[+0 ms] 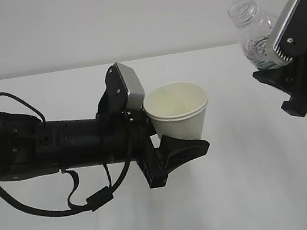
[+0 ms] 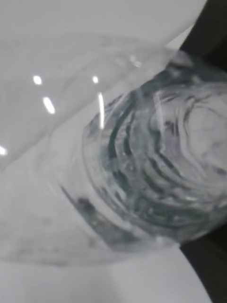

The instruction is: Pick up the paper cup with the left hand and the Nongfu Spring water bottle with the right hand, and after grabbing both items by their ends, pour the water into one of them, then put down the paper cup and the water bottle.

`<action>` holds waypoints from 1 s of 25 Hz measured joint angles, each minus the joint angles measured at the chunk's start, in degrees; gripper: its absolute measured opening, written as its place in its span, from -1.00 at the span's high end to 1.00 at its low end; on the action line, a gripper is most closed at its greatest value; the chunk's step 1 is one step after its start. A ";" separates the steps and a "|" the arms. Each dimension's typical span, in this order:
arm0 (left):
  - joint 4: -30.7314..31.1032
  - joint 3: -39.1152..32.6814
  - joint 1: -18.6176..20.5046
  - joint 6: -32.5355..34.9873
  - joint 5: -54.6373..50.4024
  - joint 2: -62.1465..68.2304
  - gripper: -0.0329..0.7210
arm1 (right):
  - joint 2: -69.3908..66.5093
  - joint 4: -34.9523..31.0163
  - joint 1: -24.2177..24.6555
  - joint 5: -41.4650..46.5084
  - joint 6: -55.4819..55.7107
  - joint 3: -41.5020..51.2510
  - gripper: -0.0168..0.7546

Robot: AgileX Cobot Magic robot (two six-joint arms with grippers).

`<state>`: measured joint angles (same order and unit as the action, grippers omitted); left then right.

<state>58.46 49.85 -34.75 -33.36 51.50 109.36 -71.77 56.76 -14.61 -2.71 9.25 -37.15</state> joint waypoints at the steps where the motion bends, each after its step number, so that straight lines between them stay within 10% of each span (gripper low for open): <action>1: 0.00 0.00 0.00 -0.15 0.00 0.00 -0.32 | 0.00 0.40 0.00 -0.30 0.00 0.00 -0.26; 25: 2.36 0.00 -0.08 -2.08 1.75 0.00 -0.32 | 0.00 12.08 -2.30 -2.04 0.04 0.00 -0.26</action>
<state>60.82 49.85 -34.84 -35.44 53.25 109.36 -71.77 68.84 -16.91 -4.74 9.29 -37.15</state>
